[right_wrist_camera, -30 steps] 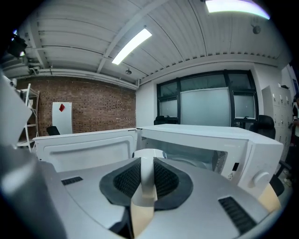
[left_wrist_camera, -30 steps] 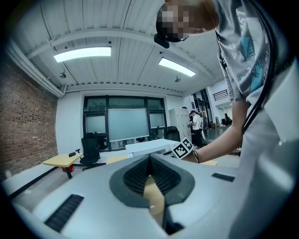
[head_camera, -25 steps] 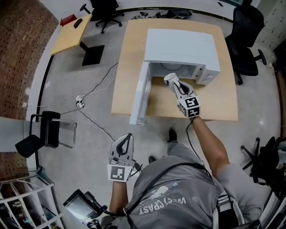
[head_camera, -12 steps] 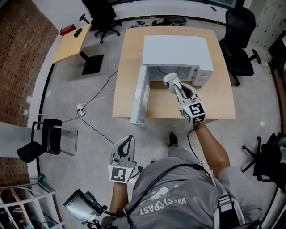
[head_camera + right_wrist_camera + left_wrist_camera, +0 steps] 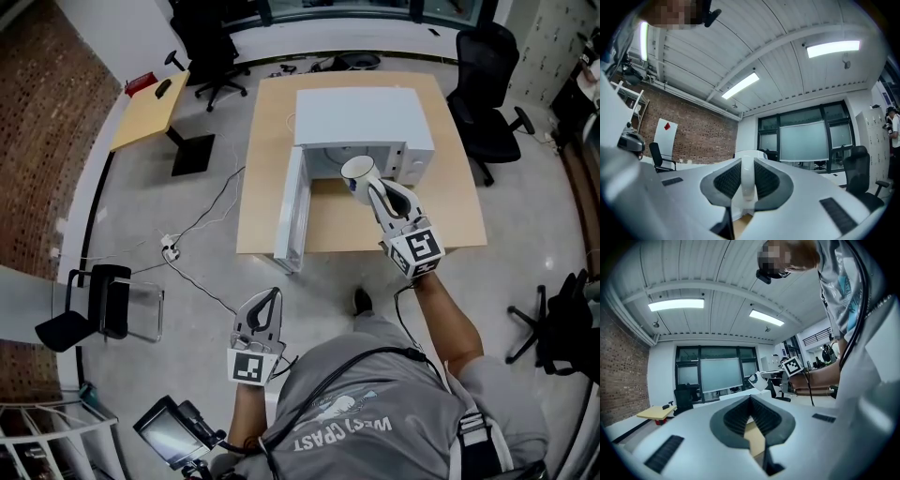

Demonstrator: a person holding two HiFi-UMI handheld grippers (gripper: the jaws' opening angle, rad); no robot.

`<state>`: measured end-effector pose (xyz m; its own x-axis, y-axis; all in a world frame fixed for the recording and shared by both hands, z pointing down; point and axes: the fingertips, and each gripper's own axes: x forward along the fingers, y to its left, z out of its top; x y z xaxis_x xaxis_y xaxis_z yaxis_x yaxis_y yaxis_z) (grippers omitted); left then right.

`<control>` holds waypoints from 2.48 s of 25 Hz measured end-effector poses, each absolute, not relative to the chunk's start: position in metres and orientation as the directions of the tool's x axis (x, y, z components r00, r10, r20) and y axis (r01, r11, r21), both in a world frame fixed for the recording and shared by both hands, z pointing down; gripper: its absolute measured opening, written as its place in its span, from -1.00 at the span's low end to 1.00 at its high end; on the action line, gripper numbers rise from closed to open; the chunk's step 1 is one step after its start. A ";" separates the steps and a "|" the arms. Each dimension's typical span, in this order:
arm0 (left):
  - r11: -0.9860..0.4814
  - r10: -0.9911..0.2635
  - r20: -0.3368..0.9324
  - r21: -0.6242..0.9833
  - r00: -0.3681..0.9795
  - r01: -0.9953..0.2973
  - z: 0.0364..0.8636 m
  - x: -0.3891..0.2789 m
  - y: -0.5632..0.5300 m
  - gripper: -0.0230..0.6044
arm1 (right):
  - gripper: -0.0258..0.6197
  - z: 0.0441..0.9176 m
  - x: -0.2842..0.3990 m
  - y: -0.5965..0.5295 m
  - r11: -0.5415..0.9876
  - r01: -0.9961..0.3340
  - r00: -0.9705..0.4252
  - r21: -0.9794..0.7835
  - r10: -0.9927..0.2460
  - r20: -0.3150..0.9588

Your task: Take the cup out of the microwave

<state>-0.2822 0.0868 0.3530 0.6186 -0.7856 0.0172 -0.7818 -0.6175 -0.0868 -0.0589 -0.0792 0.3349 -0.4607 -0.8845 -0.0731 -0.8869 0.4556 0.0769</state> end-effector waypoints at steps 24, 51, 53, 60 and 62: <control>-0.758 -0.621 -0.094 -0.181 0.778 -0.626 0.319 -0.293 0.153 -0.84 | -0.72 0.232 -0.076 0.094 0.369 -0.919 -0.394 0.139 -0.872 -0.292; -0.870 -0.467 -0.123 -0.113 0.876 -0.480 0.297 -0.249 0.121 -0.84 | -0.72 0.192 -0.026 0.178 0.268 -0.963 -0.265 0.041 -0.896 -0.357; -0.872 -0.462 -0.102 -0.126 0.881 -0.472 0.303 -0.236 0.111 -0.84 | -0.72 0.195 -0.011 0.175 0.254 -0.967 -0.245 0.024 -0.898 -0.366; -0.879 -0.450 -0.085 -0.132 0.889 -0.458 0.305 -0.193 0.085 -0.84 | -0.72 0.211 0.037 0.166 0.214 -0.977 -0.199 -0.004 -0.916 -0.349; -0.881 -0.445 -0.081 -0.140 0.892 -0.452 0.304 -0.179 0.083 -0.84 | -0.72 0.215 0.053 0.166 0.204 -0.979 -0.187 -0.013 -0.919 -0.348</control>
<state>-0.1786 0.0831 0.3038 0.8919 -0.4449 -0.0808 -0.4521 -0.8809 -0.1402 0.0531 0.1660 0.2152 -0.1868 -0.9189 -0.3475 -0.9789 0.2039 -0.0131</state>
